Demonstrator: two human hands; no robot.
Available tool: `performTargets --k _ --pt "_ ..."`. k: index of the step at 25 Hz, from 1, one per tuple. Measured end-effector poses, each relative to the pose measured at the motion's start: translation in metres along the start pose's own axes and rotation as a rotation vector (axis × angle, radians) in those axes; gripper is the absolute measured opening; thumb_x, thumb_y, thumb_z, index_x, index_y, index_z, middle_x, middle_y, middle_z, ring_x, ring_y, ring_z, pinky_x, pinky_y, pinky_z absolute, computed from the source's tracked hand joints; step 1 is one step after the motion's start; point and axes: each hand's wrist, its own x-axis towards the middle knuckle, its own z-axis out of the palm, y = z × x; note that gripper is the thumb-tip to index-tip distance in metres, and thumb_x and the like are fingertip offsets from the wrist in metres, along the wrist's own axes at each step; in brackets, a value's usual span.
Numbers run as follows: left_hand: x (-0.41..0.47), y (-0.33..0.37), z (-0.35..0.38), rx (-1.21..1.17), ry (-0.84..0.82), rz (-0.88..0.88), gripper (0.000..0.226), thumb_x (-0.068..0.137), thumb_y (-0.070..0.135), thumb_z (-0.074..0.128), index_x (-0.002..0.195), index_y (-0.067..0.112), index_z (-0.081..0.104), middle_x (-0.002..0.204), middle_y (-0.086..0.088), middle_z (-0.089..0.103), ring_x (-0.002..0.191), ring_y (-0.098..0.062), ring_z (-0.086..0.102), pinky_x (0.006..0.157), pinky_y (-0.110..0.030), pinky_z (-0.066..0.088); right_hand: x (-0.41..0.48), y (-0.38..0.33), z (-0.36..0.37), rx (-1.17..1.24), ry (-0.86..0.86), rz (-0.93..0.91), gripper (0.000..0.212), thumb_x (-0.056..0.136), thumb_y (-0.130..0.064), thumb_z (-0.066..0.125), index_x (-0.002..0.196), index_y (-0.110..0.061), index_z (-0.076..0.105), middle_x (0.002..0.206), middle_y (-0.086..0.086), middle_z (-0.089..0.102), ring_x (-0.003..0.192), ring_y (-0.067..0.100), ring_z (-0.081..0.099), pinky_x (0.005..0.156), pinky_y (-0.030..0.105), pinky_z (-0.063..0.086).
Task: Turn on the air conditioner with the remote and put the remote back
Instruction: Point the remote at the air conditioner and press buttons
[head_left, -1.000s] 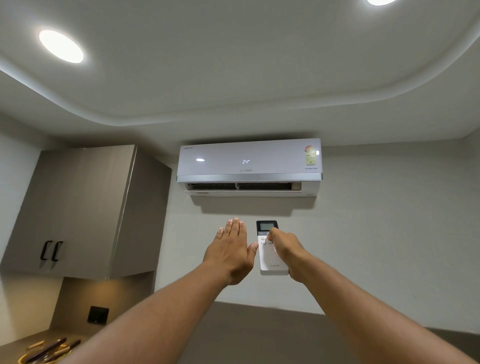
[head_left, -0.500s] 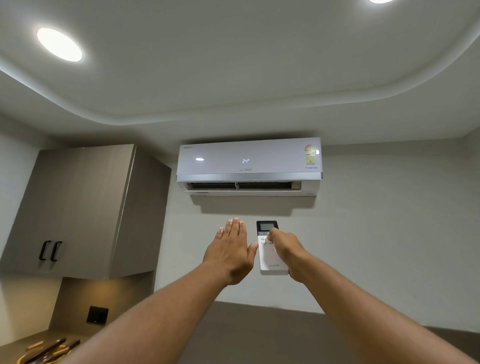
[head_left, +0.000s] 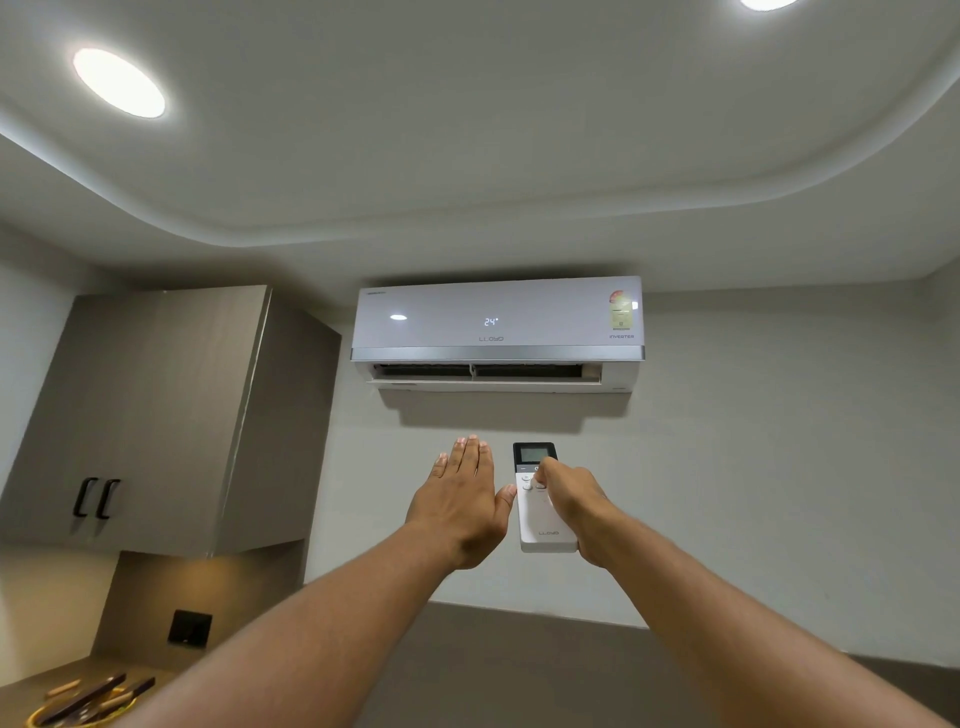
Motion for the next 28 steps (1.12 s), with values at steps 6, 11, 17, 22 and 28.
performTargets --k 6,11,17,22,28 --pt "-0.0005 -0.002 -0.0008 -0.002 0.006 -0.005 0.07 0.098 0.052 0.011 0.152 0.01 -0.005 0.161 -0.01 -0.007 0.147 -0.022 -0.008 0.115 -0.037 -0.003 -0.0016 -0.0011 0.0009 -0.01 0.005 -0.013 0.015 0.089 -0.029 0.046 0.08 -0.019 0.053 0.078 0.009 0.061 0.066 0.023 0.058 0.055 0.027 0.044" --pt "-0.0016 -0.005 -0.0015 0.005 0.011 -0.003 0.071 0.098 0.052 0.011 0.152 0.01 -0.005 0.161 -0.01 -0.007 0.147 -0.022 -0.008 0.115 -0.036 -0.004 -0.0023 -0.0026 0.0033 -0.008 0.003 -0.021 0.015 0.09 -0.029 0.045 0.085 -0.018 0.054 0.079 0.009 0.061 0.067 0.023 0.057 0.057 0.027 0.044" --pt "-0.0036 -0.0066 -0.0026 0.012 0.004 -0.007 0.07 0.098 0.052 0.01 0.152 0.009 -0.005 0.161 -0.01 -0.008 0.147 -0.022 -0.008 0.114 -0.036 -0.004 -0.0019 -0.0049 0.0044 -0.028 -0.002 -0.036 0.024 0.092 -0.028 0.044 0.106 -0.013 0.057 0.086 0.012 0.062 0.073 0.025 0.059 0.059 0.027 0.045" --pt "-0.004 -0.0055 -0.0039 0.015 -0.001 -0.009 0.07 0.098 0.051 0.01 0.152 0.009 -0.005 0.161 -0.01 -0.008 0.147 -0.022 -0.008 0.115 -0.036 -0.005 -0.0023 -0.0028 0.0041 -0.004 -0.019 -0.028 0.025 0.09 -0.028 0.045 0.105 -0.013 0.058 0.087 0.013 0.063 0.075 0.027 0.06 0.062 0.028 0.046" --pt "-0.0053 -0.0027 -0.0058 0.009 0.001 -0.005 0.07 0.098 0.051 0.011 0.152 0.009 -0.005 0.161 -0.011 -0.007 0.147 -0.022 -0.008 0.117 -0.037 -0.003 -0.0022 -0.0012 0.0022 0.01 -0.025 -0.03 0.022 0.089 -0.028 0.045 0.099 -0.014 0.057 0.083 0.011 0.062 0.071 0.025 0.059 0.062 0.029 0.046"
